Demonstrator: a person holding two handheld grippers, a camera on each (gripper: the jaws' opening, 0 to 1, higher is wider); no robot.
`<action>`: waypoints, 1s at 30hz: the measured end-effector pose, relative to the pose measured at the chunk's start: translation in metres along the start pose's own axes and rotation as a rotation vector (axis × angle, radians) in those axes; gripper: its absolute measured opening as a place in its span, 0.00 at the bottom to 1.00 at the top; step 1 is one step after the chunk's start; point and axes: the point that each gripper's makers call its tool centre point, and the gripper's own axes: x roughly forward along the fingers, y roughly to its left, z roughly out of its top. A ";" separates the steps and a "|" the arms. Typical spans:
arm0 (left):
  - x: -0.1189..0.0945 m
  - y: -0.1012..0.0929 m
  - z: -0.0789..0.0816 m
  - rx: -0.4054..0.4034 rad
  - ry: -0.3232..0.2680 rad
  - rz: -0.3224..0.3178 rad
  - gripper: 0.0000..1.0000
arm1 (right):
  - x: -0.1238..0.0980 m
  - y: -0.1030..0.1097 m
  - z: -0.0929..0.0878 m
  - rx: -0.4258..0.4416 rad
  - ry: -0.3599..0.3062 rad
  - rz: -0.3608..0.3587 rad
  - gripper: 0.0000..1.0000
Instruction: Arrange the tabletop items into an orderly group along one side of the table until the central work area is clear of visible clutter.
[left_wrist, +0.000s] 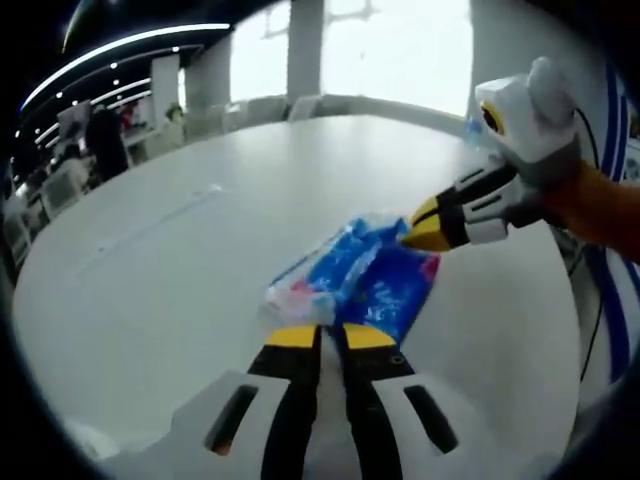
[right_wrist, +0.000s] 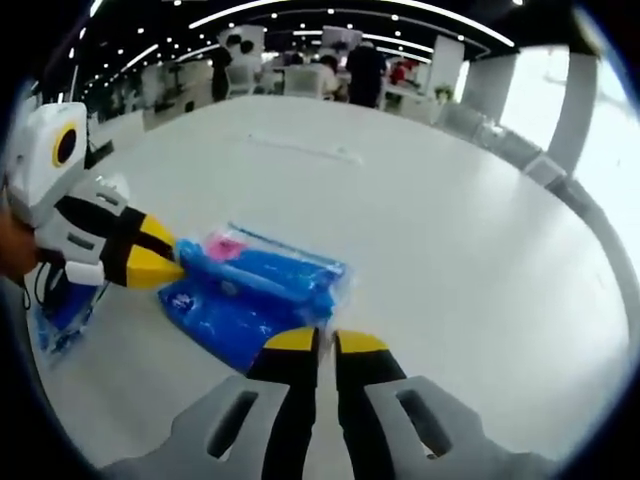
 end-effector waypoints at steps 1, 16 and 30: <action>0.000 0.000 0.000 0.001 -0.001 -0.001 0.10 | -0.001 -0.002 0.000 0.005 -0.001 -0.009 0.07; -0.006 -0.001 0.006 -0.010 -0.023 0.003 0.26 | -0.009 -0.005 0.008 0.031 -0.034 -0.038 0.14; -0.016 0.006 0.013 -0.025 -0.042 0.027 0.41 | -0.021 -0.003 0.025 0.014 -0.073 -0.061 0.19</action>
